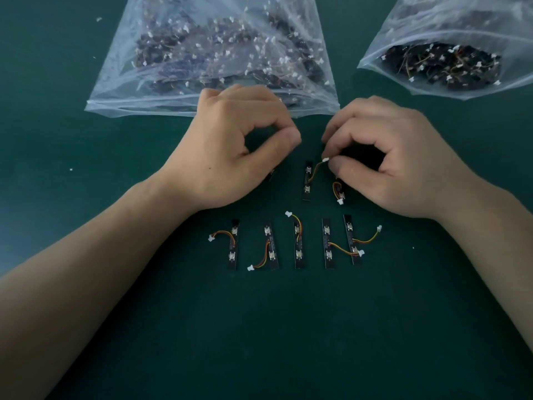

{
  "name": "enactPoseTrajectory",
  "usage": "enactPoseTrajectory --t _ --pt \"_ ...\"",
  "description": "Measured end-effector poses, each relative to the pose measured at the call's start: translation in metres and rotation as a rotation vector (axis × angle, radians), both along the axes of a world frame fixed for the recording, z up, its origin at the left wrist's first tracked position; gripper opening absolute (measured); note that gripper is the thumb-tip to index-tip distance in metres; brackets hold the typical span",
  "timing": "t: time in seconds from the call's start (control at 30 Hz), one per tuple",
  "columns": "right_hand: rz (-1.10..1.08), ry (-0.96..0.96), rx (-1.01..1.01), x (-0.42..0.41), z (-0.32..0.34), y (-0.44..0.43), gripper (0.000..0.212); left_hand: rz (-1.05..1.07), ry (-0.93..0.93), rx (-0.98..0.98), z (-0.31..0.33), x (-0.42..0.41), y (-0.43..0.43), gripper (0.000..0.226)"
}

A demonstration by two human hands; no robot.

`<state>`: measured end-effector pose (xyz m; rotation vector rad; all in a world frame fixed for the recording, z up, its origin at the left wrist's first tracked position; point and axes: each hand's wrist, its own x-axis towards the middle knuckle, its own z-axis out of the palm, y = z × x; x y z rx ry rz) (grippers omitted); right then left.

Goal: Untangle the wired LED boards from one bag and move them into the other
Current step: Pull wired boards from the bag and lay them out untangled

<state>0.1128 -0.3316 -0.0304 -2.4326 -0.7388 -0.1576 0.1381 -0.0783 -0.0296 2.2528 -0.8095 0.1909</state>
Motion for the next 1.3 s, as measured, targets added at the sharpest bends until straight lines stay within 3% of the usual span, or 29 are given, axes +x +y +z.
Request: enactPoseTrajectory --t 0.1,0.3,0.77,1.2,1.3 --pt "-0.014 -0.054 0.001 0.0008 -0.0021 0.0018 0.01 -0.035 0.046 0.018 0.0019 -0.0018 0.0004 0.019" --pt "-0.026 0.019 0.048 0.0029 -0.0017 -0.0016 0.025 -0.144 -0.036 0.151 0.0034 -0.0066 0.0001 0.029" --pt "0.007 0.047 -0.036 0.0024 0.0016 -0.0003 0.003 -0.261 -0.046 0.235 0.0052 -0.0085 0.0002 0.032" --pt "0.021 0.086 -0.026 0.0025 0.0042 -0.001 0.002 -0.342 -0.016 0.285 0.0049 -0.0063 0.0011 0.043" --pt "0.028 0.085 -0.008 0.0028 0.0044 -0.001 0.007 -0.334 -0.025 0.211 0.0052 -0.0067 0.0011 0.041"
